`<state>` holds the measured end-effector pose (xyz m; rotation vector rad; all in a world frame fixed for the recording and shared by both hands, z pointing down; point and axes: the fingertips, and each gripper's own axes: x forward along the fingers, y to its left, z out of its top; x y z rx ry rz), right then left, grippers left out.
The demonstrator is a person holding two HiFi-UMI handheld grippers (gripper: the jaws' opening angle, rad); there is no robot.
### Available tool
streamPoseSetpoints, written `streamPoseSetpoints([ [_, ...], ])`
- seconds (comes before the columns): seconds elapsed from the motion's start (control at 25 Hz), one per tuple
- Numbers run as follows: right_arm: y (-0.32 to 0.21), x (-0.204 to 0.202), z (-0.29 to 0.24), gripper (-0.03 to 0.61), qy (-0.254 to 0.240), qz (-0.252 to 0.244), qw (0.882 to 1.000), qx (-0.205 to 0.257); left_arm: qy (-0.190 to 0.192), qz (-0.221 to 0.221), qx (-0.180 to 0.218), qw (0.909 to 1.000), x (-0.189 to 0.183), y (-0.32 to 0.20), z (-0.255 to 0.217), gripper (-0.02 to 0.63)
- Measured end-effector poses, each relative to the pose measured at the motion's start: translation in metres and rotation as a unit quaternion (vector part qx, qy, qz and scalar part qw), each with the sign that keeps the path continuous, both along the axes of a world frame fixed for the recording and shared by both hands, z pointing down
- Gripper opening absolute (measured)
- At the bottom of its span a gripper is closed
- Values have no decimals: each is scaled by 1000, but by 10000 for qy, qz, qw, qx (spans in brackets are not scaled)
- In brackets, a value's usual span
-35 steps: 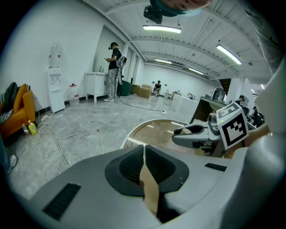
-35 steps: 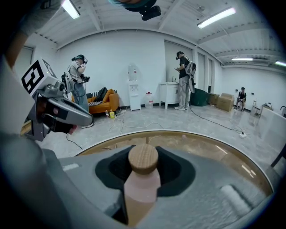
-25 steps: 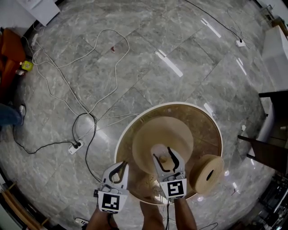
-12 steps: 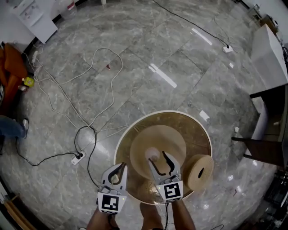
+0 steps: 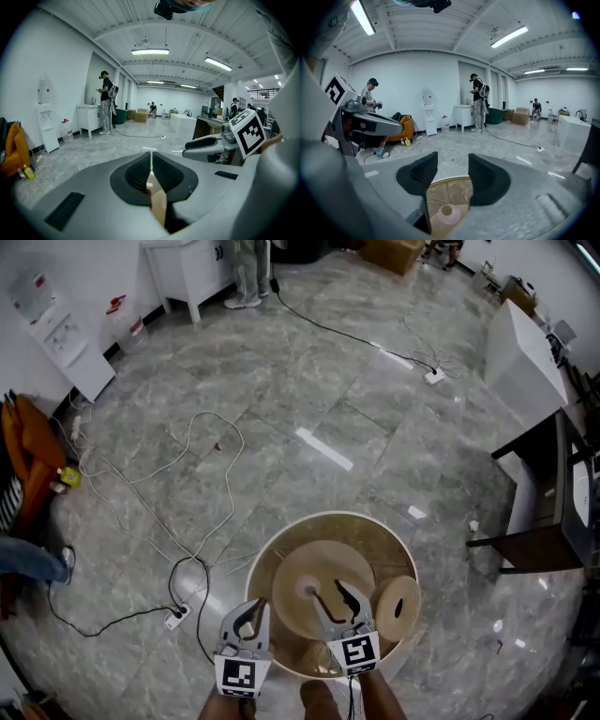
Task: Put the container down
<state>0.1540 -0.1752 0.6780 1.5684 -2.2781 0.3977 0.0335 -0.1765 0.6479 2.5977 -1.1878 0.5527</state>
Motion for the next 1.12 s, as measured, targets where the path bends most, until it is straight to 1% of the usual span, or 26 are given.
streamPoseSetpoints([
  [0.08,8,5,-24,197,9,93,9999,81,-37,138,177,9997,3,4,-25,29],
  [0.28,19,13,-100,185,-22,334,9991,264,-26,331,461,9984,9,8,-95,29],
  [0.56,48,29,-190,143,-11,754,9957,538,281,444,531,9972,23,26,-183,29],
  [0.68,68,32,-223,120,33,898,9938,657,231,629,736,9950,26,39,-210,29],
  [0.88,102,32,-278,105,54,1151,9893,897,277,902,886,9916,30,68,-251,29],
  [1.04,130,37,-306,79,235,1500,9821,1118,374,1123,1017,9878,32,88,-277,29],
  [1.08,137,39,-313,50,298,1584,9800,1164,396,1192,1054,9865,34,93,-283,29],
  [1.12,144,41,-320,34,347,1656,9783,1198,413,1261,1083,9852,35,98,-289,29],
])
